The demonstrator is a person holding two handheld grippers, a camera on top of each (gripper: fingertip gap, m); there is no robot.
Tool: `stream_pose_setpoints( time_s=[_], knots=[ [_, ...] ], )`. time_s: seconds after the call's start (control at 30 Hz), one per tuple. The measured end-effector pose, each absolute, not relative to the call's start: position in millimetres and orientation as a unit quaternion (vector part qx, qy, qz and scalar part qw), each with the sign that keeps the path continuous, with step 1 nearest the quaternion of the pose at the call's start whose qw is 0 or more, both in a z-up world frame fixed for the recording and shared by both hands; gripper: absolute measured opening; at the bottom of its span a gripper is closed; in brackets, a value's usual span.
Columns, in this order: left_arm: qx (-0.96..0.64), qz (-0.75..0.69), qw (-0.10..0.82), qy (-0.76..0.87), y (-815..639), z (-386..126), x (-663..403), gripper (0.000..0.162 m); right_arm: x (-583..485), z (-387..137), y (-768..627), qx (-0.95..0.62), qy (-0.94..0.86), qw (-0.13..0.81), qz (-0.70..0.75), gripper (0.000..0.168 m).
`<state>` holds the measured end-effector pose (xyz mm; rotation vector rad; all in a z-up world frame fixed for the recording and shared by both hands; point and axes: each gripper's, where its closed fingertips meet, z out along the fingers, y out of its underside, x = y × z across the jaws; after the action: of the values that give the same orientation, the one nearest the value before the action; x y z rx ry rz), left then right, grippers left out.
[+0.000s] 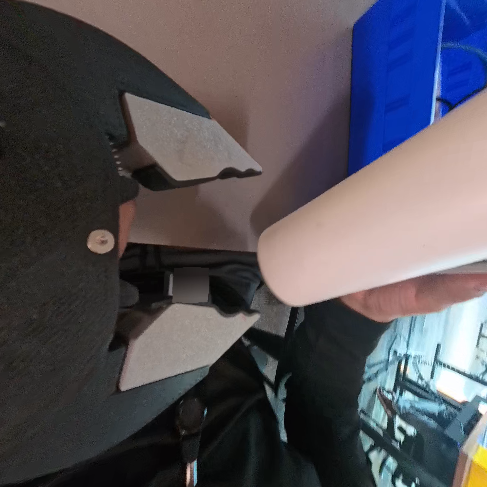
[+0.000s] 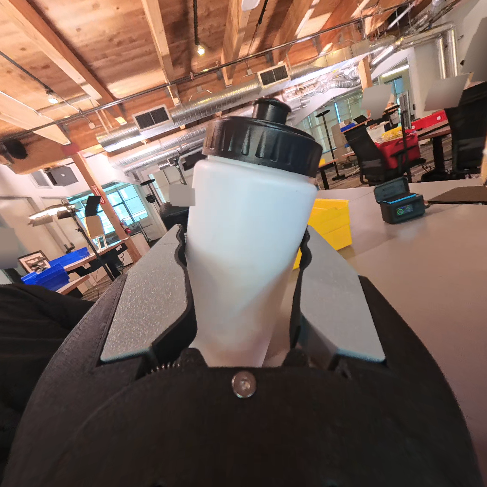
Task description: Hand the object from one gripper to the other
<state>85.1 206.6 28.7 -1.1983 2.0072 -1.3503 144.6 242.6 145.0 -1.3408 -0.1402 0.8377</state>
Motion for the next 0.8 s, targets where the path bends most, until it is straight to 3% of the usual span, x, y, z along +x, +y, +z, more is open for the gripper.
stream_pose_setpoints(
  time_s=[0.07,0.23,0.4,0.53,0.7,0.8],
  knots=[
    [-0.432,-0.502,0.239,0.710,200.8,36.8,91.3,0.099,133.5,150.2,239.0,-0.591,-0.080,0.710,0.373,0.086],
    [-0.466,-0.539,0.170,0.681,167.2,27.3,103.2,0.090,82.9,150.9,236.3,-0.586,-0.139,0.729,0.325,0.084],
    [-0.456,-0.518,0.204,0.694,171.7,24.4,107.4,0.089,76.2,148.6,234.6,-0.591,-0.157,0.714,0.340,0.083],
    [-0.440,-0.450,0.312,0.712,201.8,28.1,114.6,0.089,74.4,147.1,231.0,-0.614,-0.184,0.684,0.348,0.083],
    [-0.381,-0.256,0.546,0.700,262.7,62.2,114.7,0.089,68.7,144.7,219.4,-0.636,-0.210,0.623,0.404,0.103],
    [-0.326,-0.119,0.669,0.657,296.0,95.9,101.8,0.089,68.6,138.2,210.6,-0.649,-0.222,0.577,0.443,0.105]
  ],
)
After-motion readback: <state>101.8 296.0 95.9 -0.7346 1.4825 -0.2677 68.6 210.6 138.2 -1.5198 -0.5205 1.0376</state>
